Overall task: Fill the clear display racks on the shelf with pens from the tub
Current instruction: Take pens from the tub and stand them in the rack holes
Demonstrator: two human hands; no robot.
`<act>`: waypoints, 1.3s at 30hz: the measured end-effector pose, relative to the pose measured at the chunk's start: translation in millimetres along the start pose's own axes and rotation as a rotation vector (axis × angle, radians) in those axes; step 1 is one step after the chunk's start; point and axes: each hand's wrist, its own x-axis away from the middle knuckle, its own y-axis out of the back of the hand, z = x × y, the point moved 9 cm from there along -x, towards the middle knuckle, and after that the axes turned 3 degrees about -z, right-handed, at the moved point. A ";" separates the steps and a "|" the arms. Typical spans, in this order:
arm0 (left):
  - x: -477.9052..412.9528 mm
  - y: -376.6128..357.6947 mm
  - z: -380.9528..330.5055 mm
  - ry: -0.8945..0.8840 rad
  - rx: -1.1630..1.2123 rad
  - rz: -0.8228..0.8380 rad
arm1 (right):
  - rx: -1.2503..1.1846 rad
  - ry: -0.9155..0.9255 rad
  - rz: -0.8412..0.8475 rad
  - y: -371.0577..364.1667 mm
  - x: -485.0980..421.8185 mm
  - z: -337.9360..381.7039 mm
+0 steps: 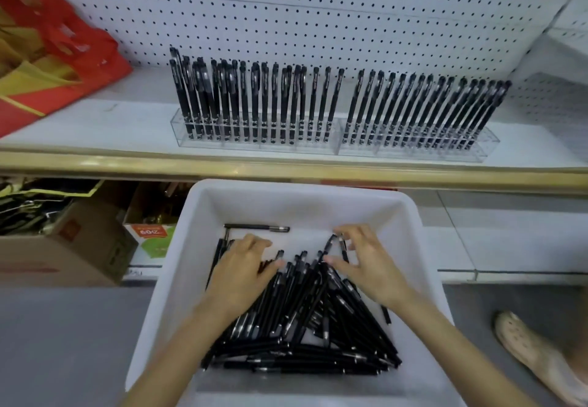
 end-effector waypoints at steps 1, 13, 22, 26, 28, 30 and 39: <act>9.3 -12.8 9.3 0.068 0.057 0.045 | -0.025 -0.068 0.052 -15.0 11.1 -13.2; 60.5 -75.5 40.3 0.266 0.208 0.348 | -0.248 -0.555 0.077 -51.5 80.2 -101.2; 65.4 -94.4 27.8 0.277 0.216 0.416 | -0.317 -0.621 0.082 -59.3 88.6 -108.8; 54.8 -98.2 16.3 0.271 0.075 0.447 | -0.296 -0.619 0.072 -56.9 84.0 -112.2; 51.2 -98.0 12.6 0.263 0.029 0.454 | -0.304 -0.620 0.068 -55.8 81.4 -112.8; 51.6 -100.6 9.6 0.251 0.020 0.483 | -0.308 -0.625 0.073 -55.2 80.4 -112.9; 56.6 -107.9 5.0 0.230 -0.059 0.513 | -0.279 -0.602 0.152 -63.1 80.9 -111.0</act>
